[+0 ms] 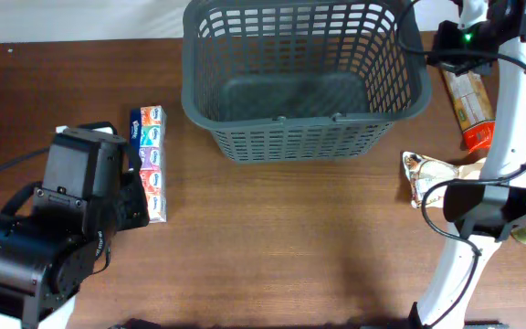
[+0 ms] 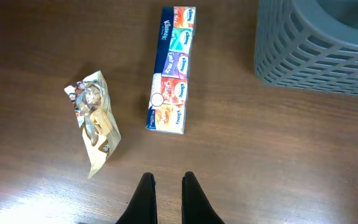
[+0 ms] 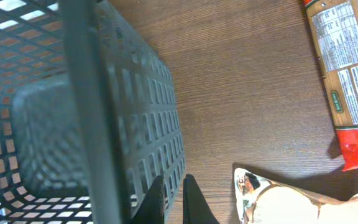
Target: Pack container
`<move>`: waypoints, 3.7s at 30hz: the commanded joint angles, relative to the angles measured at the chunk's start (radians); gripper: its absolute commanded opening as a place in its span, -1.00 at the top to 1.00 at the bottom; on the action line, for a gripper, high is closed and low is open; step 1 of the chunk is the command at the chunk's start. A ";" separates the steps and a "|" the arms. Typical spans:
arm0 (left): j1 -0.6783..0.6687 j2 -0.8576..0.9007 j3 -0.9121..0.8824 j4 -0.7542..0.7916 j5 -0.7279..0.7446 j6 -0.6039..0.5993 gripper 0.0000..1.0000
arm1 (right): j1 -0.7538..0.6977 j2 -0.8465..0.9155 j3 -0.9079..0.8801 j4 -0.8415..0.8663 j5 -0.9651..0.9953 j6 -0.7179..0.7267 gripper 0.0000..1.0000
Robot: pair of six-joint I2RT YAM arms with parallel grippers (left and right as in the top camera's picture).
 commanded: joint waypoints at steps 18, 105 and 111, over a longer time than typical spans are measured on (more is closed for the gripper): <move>0.006 0.001 -0.001 -0.001 -0.014 -0.014 0.97 | 0.078 -0.004 0.000 0.004 0.016 -0.013 0.92; 0.495 0.256 -0.001 0.041 -0.118 -0.040 -0.99 | -0.783 -0.725 -0.863 -0.066 0.295 0.402 -0.98; 0.494 0.256 -0.001 0.041 -0.118 -0.039 -0.99 | -0.877 -0.714 -0.945 0.031 0.294 0.492 -0.99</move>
